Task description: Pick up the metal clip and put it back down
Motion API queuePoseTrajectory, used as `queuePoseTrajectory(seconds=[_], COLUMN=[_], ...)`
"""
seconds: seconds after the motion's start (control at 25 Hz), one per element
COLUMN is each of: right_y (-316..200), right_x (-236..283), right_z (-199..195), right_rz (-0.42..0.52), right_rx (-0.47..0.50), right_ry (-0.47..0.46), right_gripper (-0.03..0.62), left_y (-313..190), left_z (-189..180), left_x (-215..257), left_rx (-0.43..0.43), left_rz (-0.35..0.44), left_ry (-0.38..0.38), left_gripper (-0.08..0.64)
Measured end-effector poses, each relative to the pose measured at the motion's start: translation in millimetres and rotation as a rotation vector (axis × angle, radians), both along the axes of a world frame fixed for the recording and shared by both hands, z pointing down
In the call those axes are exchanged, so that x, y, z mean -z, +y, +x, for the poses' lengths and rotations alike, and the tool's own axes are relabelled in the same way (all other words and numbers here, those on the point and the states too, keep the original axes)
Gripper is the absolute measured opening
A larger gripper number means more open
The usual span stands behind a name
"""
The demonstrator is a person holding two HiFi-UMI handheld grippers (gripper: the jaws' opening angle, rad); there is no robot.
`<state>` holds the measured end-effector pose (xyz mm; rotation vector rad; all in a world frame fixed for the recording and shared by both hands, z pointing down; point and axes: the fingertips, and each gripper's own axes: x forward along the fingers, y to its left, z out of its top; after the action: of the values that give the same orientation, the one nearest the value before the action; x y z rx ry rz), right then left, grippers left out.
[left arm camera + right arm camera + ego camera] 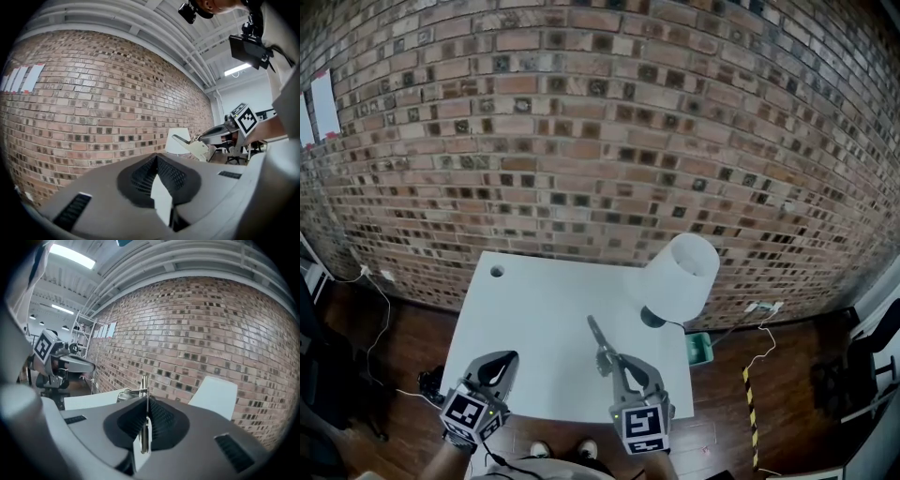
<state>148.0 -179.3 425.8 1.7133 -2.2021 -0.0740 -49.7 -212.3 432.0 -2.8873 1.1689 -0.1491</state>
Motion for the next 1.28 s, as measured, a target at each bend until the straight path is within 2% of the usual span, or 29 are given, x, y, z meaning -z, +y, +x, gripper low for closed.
queuePoseTrajectory(seconds=[0.24,0.36,0.6,0.76,0.96,1.28], right_y=[-25.6,-41.5,-71.5,-98.9,-126.7,-163.1], right_x=[-30.4,-42.4,-74.7,-107.0,-142.1,-195.8], right_z=[-12.0,-19.2,-34.0,-38.0,-53.0,-66.3], right_rz=[-0.037,-0.051,-0.101,-0.13,-0.165,-0.188], right_rx=[0.011,0.036,0.129,0.21,0.319,0.453], right_ry=[0.207,0.303,0.435,0.537,0.6,0.692], right_gripper=[0.002,0.002,0.002,0.002,0.002,0.002], left_y=[0.4,-1.2,-20.4,-39.6,-61.0,-82.8], left_z=[-20.7,-27.3,-36.8,-25.7,-28.3,-24.5], left_x=[-14.9,-24.3,-38.1,-33.6,-41.2,-56.1], left_rx=[-0.02,-0.024,0.039,0.073,0.14,0.179], left_rz=[-0.018,-0.054,-0.112,-0.154,-0.189,-0.224], left_ry=[-0.005,-0.026,-0.058,-0.044,-0.071,-0.119], left_gripper=[-0.009,-0.009,-0.009,-0.01,-0.011,-0.011])
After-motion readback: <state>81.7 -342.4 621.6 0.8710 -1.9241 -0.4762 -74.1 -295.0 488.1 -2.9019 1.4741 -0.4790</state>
